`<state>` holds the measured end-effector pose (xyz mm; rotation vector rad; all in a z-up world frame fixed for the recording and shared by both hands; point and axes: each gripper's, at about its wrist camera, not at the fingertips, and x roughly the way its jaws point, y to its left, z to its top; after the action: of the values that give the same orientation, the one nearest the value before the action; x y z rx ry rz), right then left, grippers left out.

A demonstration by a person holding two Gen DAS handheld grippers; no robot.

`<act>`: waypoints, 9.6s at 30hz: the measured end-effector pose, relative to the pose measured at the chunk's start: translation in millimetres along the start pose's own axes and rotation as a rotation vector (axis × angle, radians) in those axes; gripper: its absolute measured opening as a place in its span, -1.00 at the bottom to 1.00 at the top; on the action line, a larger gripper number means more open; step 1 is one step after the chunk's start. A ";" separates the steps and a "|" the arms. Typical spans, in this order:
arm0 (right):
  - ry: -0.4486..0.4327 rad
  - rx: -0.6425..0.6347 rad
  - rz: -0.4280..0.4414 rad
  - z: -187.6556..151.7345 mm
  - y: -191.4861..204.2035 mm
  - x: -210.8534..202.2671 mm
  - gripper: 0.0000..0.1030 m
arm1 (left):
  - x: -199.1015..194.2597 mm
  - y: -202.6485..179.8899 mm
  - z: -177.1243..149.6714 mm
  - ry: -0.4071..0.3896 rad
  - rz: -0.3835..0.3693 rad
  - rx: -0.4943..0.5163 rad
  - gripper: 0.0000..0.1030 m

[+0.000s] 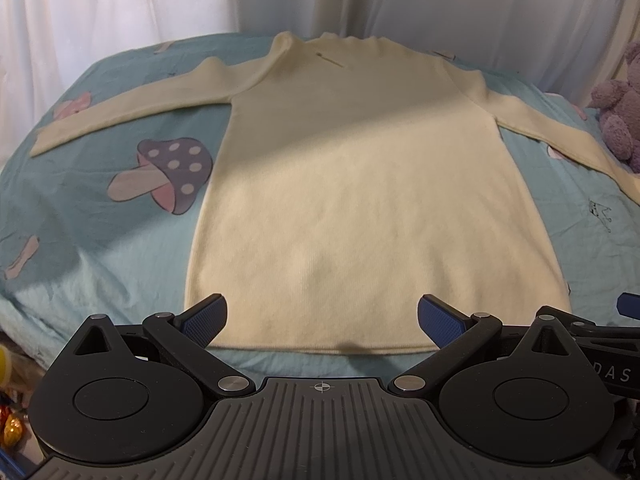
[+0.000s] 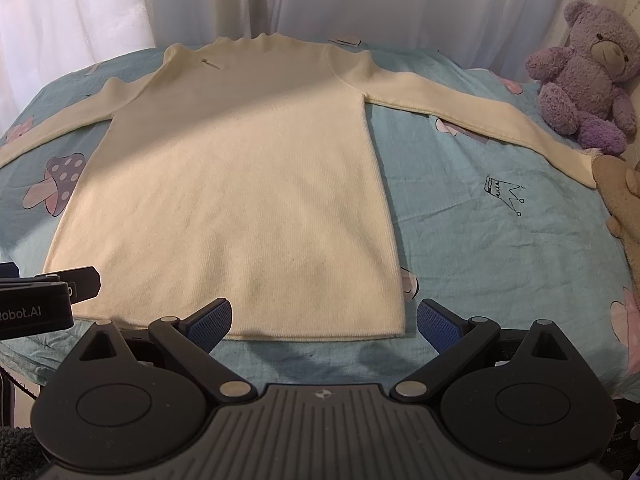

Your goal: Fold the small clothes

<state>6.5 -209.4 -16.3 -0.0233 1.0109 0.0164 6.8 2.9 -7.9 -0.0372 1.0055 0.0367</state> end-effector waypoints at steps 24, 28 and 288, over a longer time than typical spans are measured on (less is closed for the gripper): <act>-0.007 0.003 0.001 -0.5 -0.2 -2.7 0.93 | 1.4 1.4 -1.0 0.011 0.000 0.001 1.00; -0.007 0.008 0.004 -0.5 -0.8 -2.4 0.93 | 1.9 1.2 -1.4 0.016 -0.002 -0.001 1.00; -0.250 0.146 0.759 276.3 23.6 204.9 -0.93 | 201.2 174.9 162.9 -0.251 -0.302 -0.444 0.44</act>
<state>348.7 -177.8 -43.5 0.4862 0.7195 0.6231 243.5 188.2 -93.2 -0.5760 0.7173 -0.0122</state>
